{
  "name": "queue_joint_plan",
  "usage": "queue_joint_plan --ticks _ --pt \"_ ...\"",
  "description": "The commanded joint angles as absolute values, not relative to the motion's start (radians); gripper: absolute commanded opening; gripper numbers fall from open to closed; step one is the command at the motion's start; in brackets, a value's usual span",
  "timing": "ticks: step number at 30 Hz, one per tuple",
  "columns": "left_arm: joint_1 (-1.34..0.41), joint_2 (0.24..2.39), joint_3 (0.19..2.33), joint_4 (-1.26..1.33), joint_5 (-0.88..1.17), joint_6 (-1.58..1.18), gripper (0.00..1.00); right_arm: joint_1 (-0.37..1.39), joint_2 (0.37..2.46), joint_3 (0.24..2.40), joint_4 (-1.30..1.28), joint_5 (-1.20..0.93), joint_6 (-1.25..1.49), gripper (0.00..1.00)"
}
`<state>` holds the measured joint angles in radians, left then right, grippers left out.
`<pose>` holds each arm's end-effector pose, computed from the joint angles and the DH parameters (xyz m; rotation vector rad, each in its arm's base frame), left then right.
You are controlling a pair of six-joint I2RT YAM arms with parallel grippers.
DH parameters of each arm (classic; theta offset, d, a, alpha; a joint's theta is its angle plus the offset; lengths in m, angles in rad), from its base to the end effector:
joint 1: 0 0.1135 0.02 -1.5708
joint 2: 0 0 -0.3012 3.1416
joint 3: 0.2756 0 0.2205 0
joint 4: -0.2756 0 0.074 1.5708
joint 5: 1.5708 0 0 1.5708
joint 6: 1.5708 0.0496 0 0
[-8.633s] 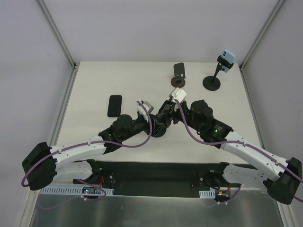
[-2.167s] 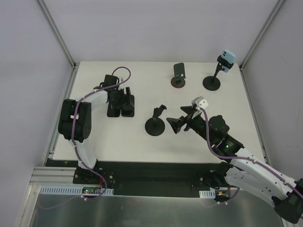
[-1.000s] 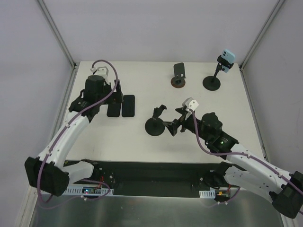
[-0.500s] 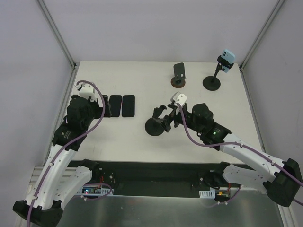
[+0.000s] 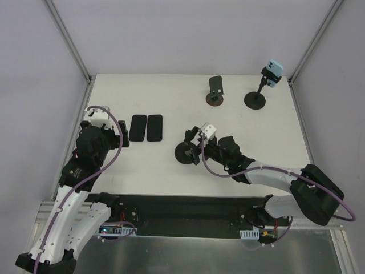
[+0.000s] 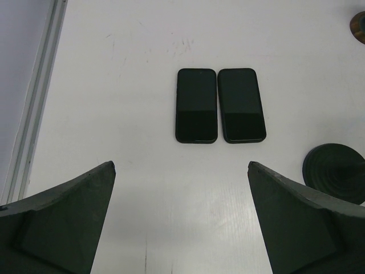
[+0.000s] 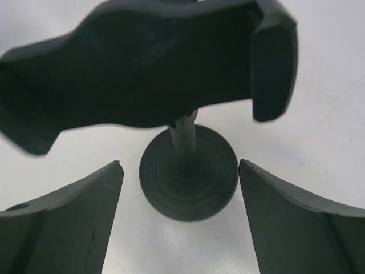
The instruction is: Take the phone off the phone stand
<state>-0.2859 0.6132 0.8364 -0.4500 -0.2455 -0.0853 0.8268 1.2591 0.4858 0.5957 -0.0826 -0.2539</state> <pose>0.0862 -0.0128 0.3649 0.0044 1.7909 -0.0455 0.1615 0.1815 0.2731 -0.9642 1.4883 0.4891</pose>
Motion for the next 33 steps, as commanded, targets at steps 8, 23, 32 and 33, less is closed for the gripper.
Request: queue_joint_plan --ticks 8,23,32,33 --pt "-0.259 0.623 0.818 -0.431 -0.261 -0.066 0.99 0.839 1.664 0.578 1.244 0.162 -0.106 0.65" --pt "-0.242 0.653 0.815 -0.426 -0.226 -0.068 0.99 0.701 1.810 0.681 1.269 0.305 -0.204 0.23" --pt "-0.241 0.661 0.811 -0.425 -0.224 -0.064 0.99 0.532 1.862 0.821 1.163 0.297 -0.192 0.18" --pt "-0.239 0.660 0.811 -0.426 -0.227 -0.066 0.99 0.523 1.870 0.840 1.138 0.299 -0.193 0.18"
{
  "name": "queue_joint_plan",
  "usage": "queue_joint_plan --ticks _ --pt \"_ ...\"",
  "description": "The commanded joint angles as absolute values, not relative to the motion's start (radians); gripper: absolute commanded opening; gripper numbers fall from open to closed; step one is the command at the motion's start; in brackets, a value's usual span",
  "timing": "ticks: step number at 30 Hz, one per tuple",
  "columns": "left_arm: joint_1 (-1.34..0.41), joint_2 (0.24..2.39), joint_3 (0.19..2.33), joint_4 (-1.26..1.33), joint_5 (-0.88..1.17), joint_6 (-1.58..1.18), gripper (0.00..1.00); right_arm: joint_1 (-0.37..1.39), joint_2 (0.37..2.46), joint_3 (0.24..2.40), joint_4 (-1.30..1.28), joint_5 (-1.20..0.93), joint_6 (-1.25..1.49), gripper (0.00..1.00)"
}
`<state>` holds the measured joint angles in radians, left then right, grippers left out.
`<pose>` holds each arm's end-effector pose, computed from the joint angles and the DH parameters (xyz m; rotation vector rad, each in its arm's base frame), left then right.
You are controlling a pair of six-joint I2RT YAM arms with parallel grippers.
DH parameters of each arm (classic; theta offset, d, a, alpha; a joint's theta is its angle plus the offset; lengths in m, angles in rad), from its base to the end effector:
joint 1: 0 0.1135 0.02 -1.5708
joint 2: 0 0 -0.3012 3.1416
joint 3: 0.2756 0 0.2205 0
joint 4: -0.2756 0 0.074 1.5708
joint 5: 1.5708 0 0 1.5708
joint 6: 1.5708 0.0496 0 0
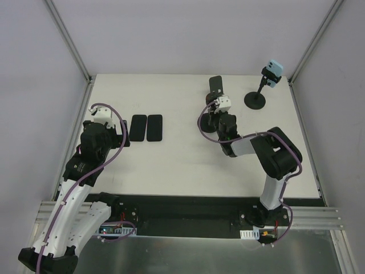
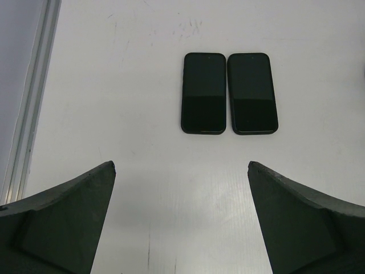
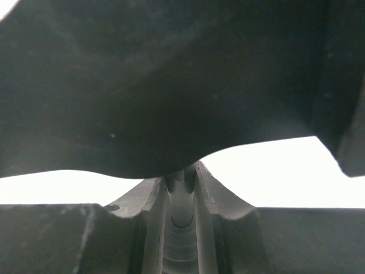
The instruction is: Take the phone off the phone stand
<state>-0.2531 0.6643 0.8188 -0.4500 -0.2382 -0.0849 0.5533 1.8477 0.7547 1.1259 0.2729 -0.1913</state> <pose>0.0999 -0.0138 0.3555 -0.0080 1.8577 -0.0123 0.3260 0.1856 0.2464 -0.3530 1.4986 0.0777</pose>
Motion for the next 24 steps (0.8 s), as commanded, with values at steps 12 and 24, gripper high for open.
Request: queue_joint_plan --ticks 12,24 --pt "-0.239 0.658 0.808 -0.423 -0.226 -0.061 0.99 0.407 1.939 1.003 0.988 0.232 -0.140 0.38" --pt "-0.239 0.647 0.807 -0.423 -0.212 -0.063 0.99 0.408 1.677 0.795 0.924 0.147 -0.132 0.95"
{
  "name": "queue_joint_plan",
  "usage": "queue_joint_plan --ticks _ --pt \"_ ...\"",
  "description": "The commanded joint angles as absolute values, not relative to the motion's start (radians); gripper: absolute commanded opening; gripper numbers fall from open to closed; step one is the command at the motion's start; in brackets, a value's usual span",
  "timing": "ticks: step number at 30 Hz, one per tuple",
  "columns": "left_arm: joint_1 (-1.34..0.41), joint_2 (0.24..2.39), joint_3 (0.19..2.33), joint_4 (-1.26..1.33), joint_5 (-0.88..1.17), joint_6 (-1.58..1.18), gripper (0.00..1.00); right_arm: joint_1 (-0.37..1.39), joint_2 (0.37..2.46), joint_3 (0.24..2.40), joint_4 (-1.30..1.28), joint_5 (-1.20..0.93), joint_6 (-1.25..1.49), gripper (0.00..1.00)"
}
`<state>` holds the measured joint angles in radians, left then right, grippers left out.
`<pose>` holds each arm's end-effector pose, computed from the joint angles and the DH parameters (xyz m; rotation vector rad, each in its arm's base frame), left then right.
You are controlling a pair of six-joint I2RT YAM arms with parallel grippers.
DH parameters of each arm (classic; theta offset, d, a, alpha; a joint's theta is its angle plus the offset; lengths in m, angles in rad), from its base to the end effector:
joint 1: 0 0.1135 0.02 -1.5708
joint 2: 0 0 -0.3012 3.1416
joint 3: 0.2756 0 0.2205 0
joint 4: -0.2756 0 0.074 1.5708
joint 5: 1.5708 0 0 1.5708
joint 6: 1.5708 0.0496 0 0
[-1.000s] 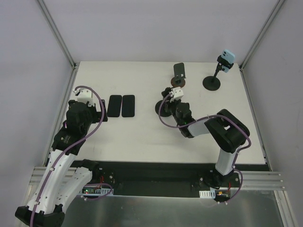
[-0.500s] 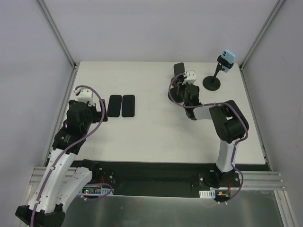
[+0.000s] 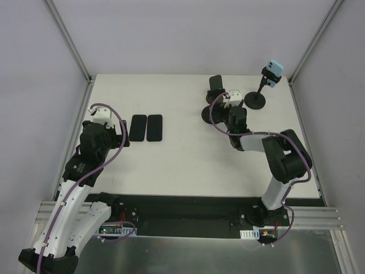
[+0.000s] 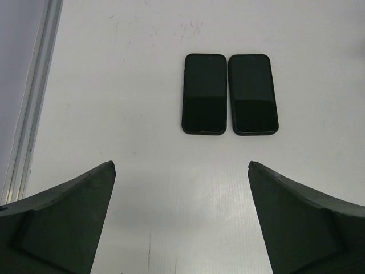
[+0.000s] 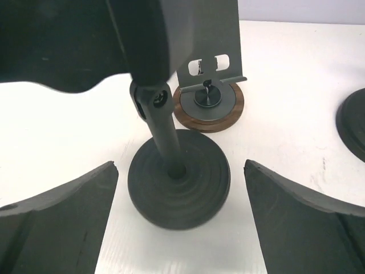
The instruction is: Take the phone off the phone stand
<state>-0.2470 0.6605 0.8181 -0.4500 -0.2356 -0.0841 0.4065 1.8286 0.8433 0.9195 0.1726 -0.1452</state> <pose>0.0991 -0.0131 0.3556 -0.0117 1.8549 -0.0106 0.3585 0.1451 0.2530 -0.3170 1.6049 0.0590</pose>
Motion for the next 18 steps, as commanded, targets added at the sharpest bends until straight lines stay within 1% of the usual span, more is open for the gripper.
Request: queue_joint_plan --ticks 1,6,7,8,10,11,13,14,18 --pt "-0.239 0.646 0.808 -0.423 -0.210 -0.063 0.99 0.408 1.657 0.776 0.910 0.140 -0.130 0.98" --pt "-0.238 0.638 0.808 -0.422 -0.207 -0.063 0.99 0.407 1.508 0.720 0.714 0.165 -0.101 1.00" --pt "-0.238 0.637 0.808 -0.423 -0.213 -0.063 0.99 0.405 1.464 0.707 0.683 0.202 -0.068 0.97" --pt "-0.238 0.631 0.807 -0.423 -0.216 -0.063 0.99 0.403 1.441 0.704 0.598 0.222 -0.058 0.96" --pt "-0.236 0.626 0.807 -0.423 -0.218 -0.064 0.99 0.397 1.373 0.732 0.458 0.283 -0.032 0.96" --pt "-0.238 0.623 0.807 -0.425 -0.218 -0.066 0.99 0.396 1.355 0.782 0.302 0.302 -0.019 0.96" --pt "-0.238 0.621 0.808 -0.423 -0.210 -0.066 0.99 0.385 1.315 0.831 0.160 0.343 0.044 0.96" --pt "-0.238 0.620 0.810 -0.423 -0.207 -0.066 0.99 0.384 1.304 0.853 0.040 0.359 0.073 0.96" --pt "-0.238 0.606 0.807 -0.423 -0.210 -0.066 0.99 0.379 1.267 0.954 -0.139 0.451 0.123 0.96"
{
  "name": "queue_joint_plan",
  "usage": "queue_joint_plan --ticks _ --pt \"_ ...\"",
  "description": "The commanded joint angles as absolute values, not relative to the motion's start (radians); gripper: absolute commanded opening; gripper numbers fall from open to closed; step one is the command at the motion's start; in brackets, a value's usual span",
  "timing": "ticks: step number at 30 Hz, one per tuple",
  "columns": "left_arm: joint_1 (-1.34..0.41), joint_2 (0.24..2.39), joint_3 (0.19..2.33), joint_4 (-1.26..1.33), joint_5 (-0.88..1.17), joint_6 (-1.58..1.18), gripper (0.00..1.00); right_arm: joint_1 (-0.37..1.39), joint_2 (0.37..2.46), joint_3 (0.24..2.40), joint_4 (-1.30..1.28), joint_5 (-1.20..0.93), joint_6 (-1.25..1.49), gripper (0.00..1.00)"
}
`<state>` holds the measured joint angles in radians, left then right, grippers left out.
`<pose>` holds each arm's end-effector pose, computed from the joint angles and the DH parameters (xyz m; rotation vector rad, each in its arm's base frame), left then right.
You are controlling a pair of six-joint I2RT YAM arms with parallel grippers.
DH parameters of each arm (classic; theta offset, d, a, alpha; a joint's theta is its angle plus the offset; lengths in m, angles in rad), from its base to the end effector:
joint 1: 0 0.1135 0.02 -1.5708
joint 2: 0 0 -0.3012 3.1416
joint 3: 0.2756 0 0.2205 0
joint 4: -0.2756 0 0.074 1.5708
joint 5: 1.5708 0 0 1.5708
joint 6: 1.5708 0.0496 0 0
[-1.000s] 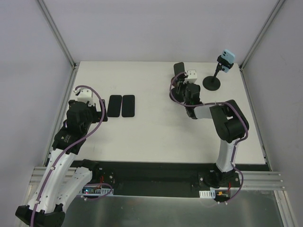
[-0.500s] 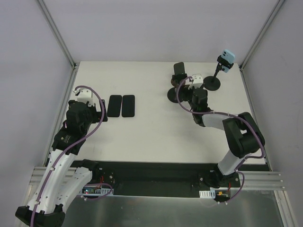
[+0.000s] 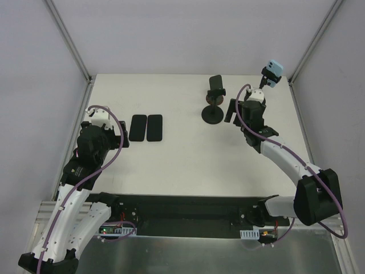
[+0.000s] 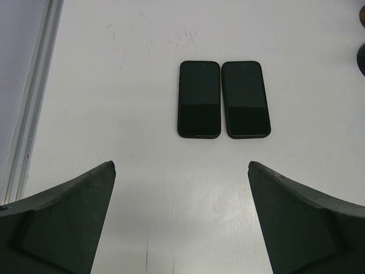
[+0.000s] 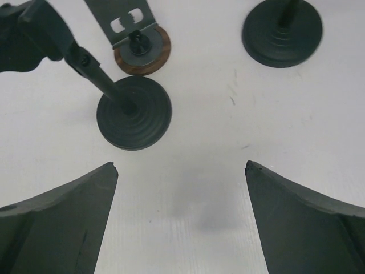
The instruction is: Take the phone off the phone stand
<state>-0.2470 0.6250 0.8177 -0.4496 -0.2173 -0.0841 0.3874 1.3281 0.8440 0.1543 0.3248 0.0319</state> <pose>0.0908 -0.0119 0.3582 -0.0045 1.8217 -0.0354 0.2632 0.0903 0.3210 -0.1151 1.8793 -0.0216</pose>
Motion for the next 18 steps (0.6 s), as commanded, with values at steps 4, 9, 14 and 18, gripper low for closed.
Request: queue_joint_plan --ticks 4,9,14,18 --pt "-0.238 0.600 0.808 -0.423 -0.207 -0.066 0.99 0.318 1.249 0.986 -0.156 0.450 0.081 0.96" --pt "-0.236 0.592 0.805 -0.422 -0.189 -0.067 0.99 0.195 1.301 1.086 -0.167 0.443 0.103 0.96" --pt "-0.235 0.595 0.805 -0.425 -0.183 -0.066 0.99 0.114 1.455 1.262 -0.146 0.445 0.081 0.98" --pt "-0.233 0.607 0.802 -0.422 -0.181 -0.064 0.99 0.057 1.580 1.390 -0.121 0.393 0.058 0.99"
